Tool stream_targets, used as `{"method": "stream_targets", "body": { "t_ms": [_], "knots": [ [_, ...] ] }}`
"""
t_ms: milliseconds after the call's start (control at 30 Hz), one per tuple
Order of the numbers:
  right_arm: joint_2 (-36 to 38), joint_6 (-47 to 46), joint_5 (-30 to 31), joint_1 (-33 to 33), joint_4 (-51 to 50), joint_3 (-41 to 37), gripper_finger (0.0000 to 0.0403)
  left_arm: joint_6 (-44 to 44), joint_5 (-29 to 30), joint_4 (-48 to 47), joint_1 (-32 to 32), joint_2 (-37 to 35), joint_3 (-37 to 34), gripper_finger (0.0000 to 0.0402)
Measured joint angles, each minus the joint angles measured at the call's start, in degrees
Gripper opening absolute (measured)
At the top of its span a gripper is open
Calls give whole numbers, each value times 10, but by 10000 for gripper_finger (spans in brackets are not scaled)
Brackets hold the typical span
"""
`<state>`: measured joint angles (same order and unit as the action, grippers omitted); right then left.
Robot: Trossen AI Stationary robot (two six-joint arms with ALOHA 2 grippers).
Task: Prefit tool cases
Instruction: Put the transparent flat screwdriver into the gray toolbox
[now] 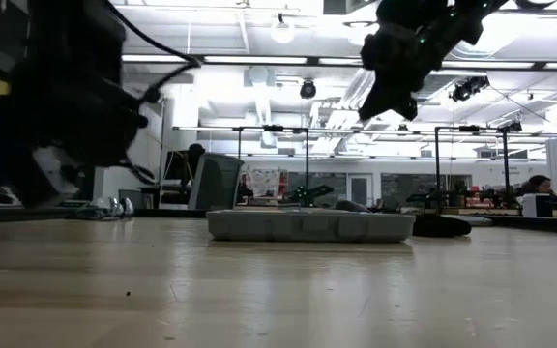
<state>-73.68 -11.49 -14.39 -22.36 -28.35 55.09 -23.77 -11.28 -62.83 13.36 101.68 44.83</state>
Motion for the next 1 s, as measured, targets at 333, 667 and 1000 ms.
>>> {"method": "stream_targets", "body": {
  "t_ms": [333,667,1000],
  "knots": [
    [9,15,0,-9,-2,0,0,23,76,50,-114,-19,64,0],
    [9,26,1,-9,-32,0,0,-114,-39,-3,-77,-111,29,0],
    [9,40,9,-9,-40,0,0,-350,-122,-12,21,-153,-35,0]
  ]
}}
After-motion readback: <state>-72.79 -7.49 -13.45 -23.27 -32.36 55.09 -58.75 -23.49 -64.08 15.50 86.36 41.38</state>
